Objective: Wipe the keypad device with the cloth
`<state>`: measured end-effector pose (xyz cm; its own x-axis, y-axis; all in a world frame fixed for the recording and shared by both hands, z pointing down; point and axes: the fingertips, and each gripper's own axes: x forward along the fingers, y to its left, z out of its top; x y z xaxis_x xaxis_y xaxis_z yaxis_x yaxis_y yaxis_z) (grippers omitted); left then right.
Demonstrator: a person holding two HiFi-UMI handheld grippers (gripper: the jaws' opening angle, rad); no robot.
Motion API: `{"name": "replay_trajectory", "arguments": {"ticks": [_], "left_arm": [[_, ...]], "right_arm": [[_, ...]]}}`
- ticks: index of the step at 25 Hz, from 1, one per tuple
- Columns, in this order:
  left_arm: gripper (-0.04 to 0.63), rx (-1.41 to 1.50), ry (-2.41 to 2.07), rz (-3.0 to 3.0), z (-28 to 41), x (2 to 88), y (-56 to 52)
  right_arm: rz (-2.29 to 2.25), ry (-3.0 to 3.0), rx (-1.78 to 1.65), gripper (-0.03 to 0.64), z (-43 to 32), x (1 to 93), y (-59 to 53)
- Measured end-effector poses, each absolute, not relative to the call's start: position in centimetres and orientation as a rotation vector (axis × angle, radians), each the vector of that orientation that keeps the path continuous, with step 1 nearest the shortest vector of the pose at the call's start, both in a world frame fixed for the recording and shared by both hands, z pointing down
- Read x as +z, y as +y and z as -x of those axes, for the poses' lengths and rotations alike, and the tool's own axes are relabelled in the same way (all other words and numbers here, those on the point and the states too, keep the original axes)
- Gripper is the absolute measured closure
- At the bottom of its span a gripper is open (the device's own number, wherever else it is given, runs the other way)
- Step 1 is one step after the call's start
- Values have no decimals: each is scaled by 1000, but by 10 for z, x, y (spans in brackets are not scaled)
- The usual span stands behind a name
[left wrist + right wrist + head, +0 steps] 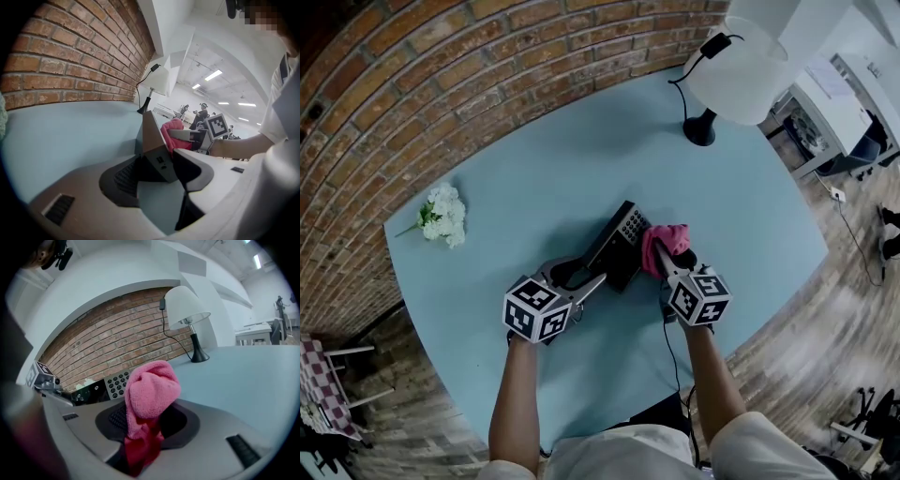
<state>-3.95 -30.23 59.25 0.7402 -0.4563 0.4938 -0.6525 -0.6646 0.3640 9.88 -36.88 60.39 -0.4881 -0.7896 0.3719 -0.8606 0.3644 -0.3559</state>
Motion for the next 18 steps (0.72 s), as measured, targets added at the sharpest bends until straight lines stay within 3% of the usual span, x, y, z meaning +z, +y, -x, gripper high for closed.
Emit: {"name": "replay_trajectory", "arguments": {"ticks": [18], "left_arm": [[344, 511, -824, -2410, 39, 594, -302]], "right_arm": [[-1649, -2335, 649, 454, -131, 610, -388]]}}
